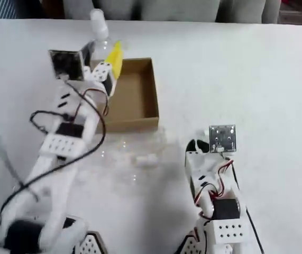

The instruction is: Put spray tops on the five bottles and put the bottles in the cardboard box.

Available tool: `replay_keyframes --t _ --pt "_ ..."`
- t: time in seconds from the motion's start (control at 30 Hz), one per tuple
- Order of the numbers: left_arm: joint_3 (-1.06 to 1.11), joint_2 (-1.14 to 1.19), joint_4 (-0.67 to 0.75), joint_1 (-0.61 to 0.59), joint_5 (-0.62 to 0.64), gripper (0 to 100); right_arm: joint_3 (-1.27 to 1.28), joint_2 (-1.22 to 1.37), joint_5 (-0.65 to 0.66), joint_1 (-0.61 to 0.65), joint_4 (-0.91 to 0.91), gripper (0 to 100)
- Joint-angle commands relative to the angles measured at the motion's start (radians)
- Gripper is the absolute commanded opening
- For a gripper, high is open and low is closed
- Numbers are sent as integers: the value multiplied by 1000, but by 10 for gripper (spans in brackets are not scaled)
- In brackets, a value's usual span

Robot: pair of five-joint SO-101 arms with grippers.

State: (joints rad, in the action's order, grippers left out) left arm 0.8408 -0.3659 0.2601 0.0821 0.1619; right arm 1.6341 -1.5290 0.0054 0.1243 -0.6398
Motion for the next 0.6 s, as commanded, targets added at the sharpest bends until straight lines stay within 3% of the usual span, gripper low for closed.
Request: replay_keyframes --t 0.0,0.27,0.57 --pt "-74 197 273 -25 6 22 -8 -8 -8 -8 24 15" --pt "-84 466 571 -90 6 22 38 -8 -2 -1 88 15" --pt "-330 736 580 -136 8 22 61 -8 0 -1 131 15"
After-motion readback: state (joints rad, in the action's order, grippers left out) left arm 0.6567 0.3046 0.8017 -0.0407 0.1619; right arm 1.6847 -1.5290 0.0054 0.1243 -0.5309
